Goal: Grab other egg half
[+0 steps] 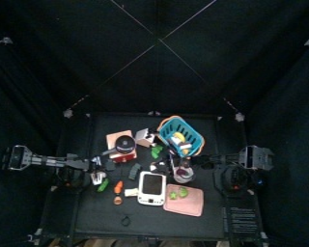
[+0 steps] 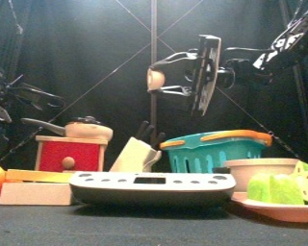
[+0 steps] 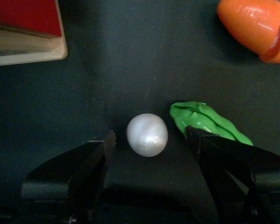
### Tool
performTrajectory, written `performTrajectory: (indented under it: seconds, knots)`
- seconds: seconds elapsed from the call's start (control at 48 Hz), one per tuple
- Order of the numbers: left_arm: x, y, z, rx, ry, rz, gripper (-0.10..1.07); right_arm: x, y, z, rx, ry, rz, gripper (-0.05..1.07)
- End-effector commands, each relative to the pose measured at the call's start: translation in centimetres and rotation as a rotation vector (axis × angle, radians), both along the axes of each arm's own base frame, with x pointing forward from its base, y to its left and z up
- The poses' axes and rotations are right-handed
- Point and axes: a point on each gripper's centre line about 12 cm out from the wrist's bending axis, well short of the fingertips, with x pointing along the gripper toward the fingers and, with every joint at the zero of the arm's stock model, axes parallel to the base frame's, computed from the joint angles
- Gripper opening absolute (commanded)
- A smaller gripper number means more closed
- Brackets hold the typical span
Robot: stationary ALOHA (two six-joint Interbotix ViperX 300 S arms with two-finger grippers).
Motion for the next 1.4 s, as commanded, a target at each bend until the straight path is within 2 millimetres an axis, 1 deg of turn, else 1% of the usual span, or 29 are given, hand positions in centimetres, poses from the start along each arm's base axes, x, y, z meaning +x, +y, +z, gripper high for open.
performTrajectory:
  seconds: [0.0,0.188,0.271,0.417,0.646,1.0,1.167,1.271,1.375]
  knots:
    - [0.7,0.2,0.6,0.006,-0.021,0.001,0.98,0.3,0.0,1.5,-0.012,-0.046,0.004,0.64]
    - [0.7,0.0,0.8,-0.002,-0.009,0.002,0.98,0.3,0.0,1.5,-0.017,-0.044,0.007,0.64]
    - [0.7,-0.4,0.8,-0.026,-0.011,0.006,0.98,0.3,0.0,1.5,-0.017,-0.045,0.008,0.64]
    - [0.6,-1.7,0.8,-0.070,-0.003,-0.010,0.98,0.4,0.0,1.3,-0.016,-0.041,0.008,0.64]
    - [0.6,-1.2,0.8,-0.027,0.006,-0.022,0.98,0.9,-0.1,1.2,-0.017,-0.038,0.008,0.64]
    - [0.5,0.4,0.9,0.016,0.009,0.011,0.98,1.1,0.0,1.0,-0.027,-0.032,0.019,0.64]
    - [0.7,0.4,1.2,0.015,-0.002,0.013,0.96,1.1,0.0,1.0,-0.027,-0.032,0.019,0.64]
    - [0.7,0.0,1.3,-0.003,-0.013,0.015,0.95,1.1,0.0,1.0,-0.028,-0.032,0.020,0.64]
    - [0.6,-0.5,1.2,-0.032,-0.010,0.019,0.90,1.1,0.0,0.9,-0.029,-0.025,0.018,0.64]
